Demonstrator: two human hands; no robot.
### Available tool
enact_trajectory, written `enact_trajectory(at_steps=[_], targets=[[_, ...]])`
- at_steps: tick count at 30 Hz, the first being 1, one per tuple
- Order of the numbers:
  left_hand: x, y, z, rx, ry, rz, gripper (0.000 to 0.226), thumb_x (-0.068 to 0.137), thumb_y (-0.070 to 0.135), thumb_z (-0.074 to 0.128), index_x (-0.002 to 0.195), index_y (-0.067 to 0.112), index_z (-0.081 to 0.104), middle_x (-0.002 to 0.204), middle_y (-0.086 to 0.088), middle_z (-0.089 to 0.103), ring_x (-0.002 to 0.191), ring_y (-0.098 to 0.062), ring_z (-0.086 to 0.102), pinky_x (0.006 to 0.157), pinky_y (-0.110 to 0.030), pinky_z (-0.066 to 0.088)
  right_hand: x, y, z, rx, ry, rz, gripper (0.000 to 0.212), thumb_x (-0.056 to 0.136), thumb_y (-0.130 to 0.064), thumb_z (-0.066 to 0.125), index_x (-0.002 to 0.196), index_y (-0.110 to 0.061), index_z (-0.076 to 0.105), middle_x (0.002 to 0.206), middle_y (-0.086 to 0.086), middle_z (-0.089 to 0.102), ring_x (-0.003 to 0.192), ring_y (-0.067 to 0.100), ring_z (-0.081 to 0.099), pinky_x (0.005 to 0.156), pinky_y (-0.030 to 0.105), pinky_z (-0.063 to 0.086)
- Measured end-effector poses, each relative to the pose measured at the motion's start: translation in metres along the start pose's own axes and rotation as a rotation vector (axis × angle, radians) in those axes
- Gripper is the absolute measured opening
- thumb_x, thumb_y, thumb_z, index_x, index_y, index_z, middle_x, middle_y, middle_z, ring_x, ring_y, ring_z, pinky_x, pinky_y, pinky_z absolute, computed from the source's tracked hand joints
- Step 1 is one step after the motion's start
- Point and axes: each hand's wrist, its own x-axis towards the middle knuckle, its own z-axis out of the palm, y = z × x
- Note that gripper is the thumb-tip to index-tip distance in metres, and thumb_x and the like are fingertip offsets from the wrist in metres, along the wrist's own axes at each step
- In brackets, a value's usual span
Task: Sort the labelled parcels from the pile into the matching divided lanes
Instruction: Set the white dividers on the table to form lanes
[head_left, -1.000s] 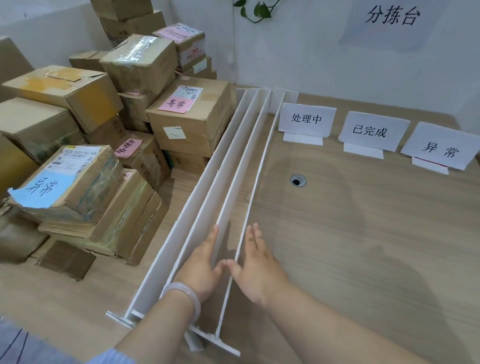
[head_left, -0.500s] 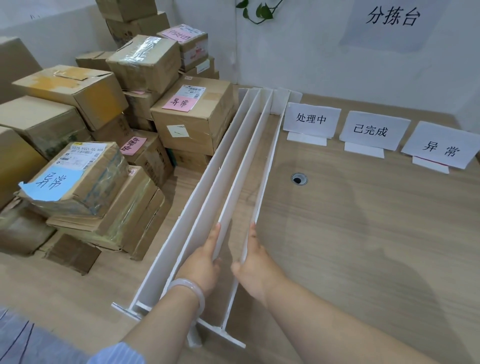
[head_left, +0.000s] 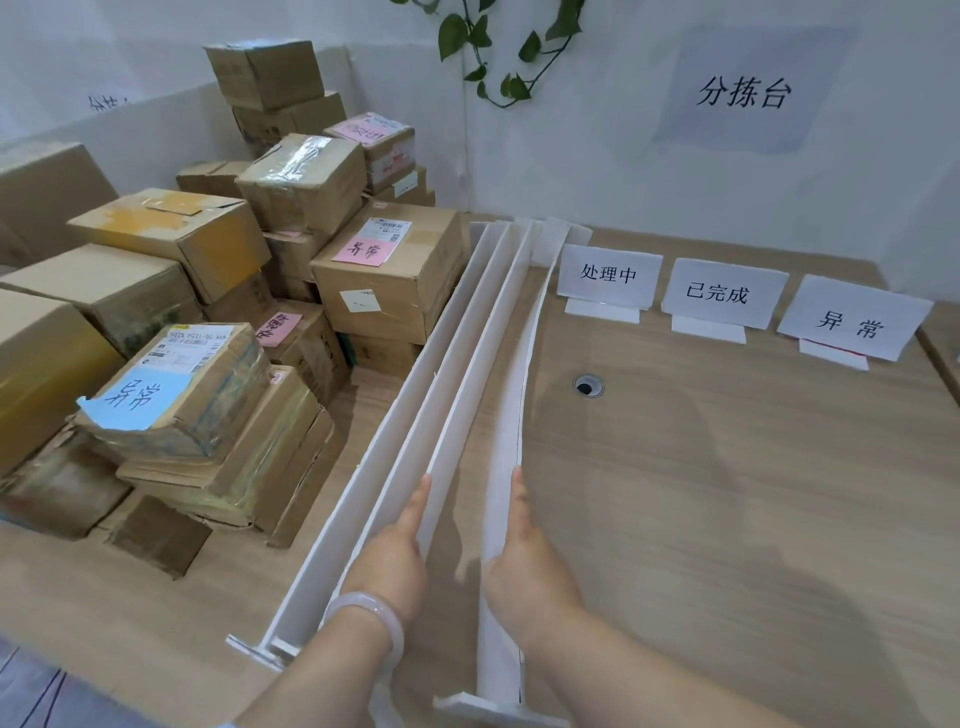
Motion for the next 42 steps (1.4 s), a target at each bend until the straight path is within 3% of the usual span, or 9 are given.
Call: enact_trajectory(at_steps=[3,8,14,17,18,22,34,38,42], targets=[[-0.008,0.007,0.0,-0.021,0.03,0.012,0.079,0.098,0.003,0.036,0.148,0.055,0.002,0.079,0.008,0.05,0.065,-0.011,0.052,0.071,-0.022,0.051,-0.009,0.009,-0.011,-0.028,0.033,0.005,0.093,0.09,-0.016,0.043,0.145,-0.045,-0.025,0.142,-0.002,0.048,0.096,0.025,0.059,0.079,0.034,0.049],[-0.017,0.019,-0.001,-0.082,0.092,0.128,0.074,0.099,0.007,0.039,0.154,0.041,0.003,0.109,0.006,0.044,0.092,-0.014,0.049,0.087,-0.033,0.052,-0.022,0.02,-0.035,-0.027,0.125,-0.011,0.093,0.086,-0.008,0.036,0.146,-0.046,-0.023,0.155,-0.012,0.03,0.109,0.025,0.057,0.087,0.033,0.048],[-0.024,0.051,-0.011,-0.179,0.176,0.186,0.076,0.098,0.002,0.04,0.155,0.036,0.004,0.116,-0.002,0.053,0.084,-0.011,0.049,0.078,-0.029,0.045,-0.032,0.032,-0.071,-0.034,0.218,-0.046,0.092,0.084,-0.006,0.031,0.146,-0.05,-0.02,0.141,-0.009,0.047,0.084,0.02,0.055,0.07,0.03,0.044],[-0.03,0.07,-0.011,-0.171,0.192,0.254,0.074,0.1,0.008,0.04,0.152,0.045,0.003,0.136,-0.007,0.055,0.102,-0.018,0.06,0.08,-0.026,0.043,-0.039,0.044,-0.098,-0.051,0.28,-0.043,0.089,0.085,-0.009,0.031,0.147,-0.05,-0.017,0.137,-0.005,0.051,0.071,0.018,0.042,0.055,0.028,0.033],[-0.03,0.077,-0.01,-0.171,0.186,0.267,0.073,0.1,0.008,0.039,0.151,0.047,0.003,0.13,-0.008,0.059,0.103,-0.022,0.062,0.077,-0.025,0.043,-0.042,0.05,-0.108,-0.057,0.307,-0.037,0.088,0.085,-0.009,0.031,0.147,-0.051,-0.015,0.138,-0.007,0.049,0.075,0.019,0.042,0.058,0.03,0.033],[-0.026,0.117,0.0,-0.156,0.171,0.251,0.077,0.1,0.007,0.038,0.14,0.06,0.001,0.067,-0.001,0.056,0.054,-0.019,0.053,0.051,-0.028,0.039,-0.065,0.085,-0.148,-0.064,0.4,-0.006,0.086,0.088,-0.01,0.033,0.147,-0.053,-0.013,0.126,-0.003,0.054,0.074,0.018,0.043,0.062,0.03,0.036],[-0.074,0.243,0.105,-0.101,0.019,0.44,0.083,0.094,0.001,0.04,0.145,0.051,-0.001,0.06,-0.009,0.051,0.053,-0.023,0.049,0.053,-0.029,0.037,-0.144,0.246,-0.243,-0.071,0.629,0.213,0.085,0.088,-0.009,0.032,0.148,-0.052,-0.011,0.153,-0.022,0.03,0.081,0.013,0.051,0.064,0.026,0.039],[-0.094,0.274,0.143,-0.1,-0.018,0.425,0.083,0.093,-0.001,0.039,0.147,0.048,0.001,0.063,-0.005,0.052,0.056,-0.021,0.051,0.053,-0.027,0.036,-0.171,0.298,-0.268,-0.096,0.604,0.259,0.082,0.088,-0.019,0.025,0.137,-0.058,-0.027,0.14,-0.013,0.047,0.069,0.003,0.045,0.057,0.016,0.035],[-0.108,0.295,0.174,-0.063,-0.024,0.397,0.082,0.094,0.001,0.039,0.14,0.051,-0.007,0.076,-0.01,0.061,0.061,-0.019,0.056,0.052,-0.019,0.037,-0.186,0.344,-0.293,-0.112,0.573,0.34,0.083,0.088,-0.012,0.033,0.149,-0.05,-0.008,0.14,-0.016,0.046,0.077,0.016,0.049,0.066,0.029,0.043]])
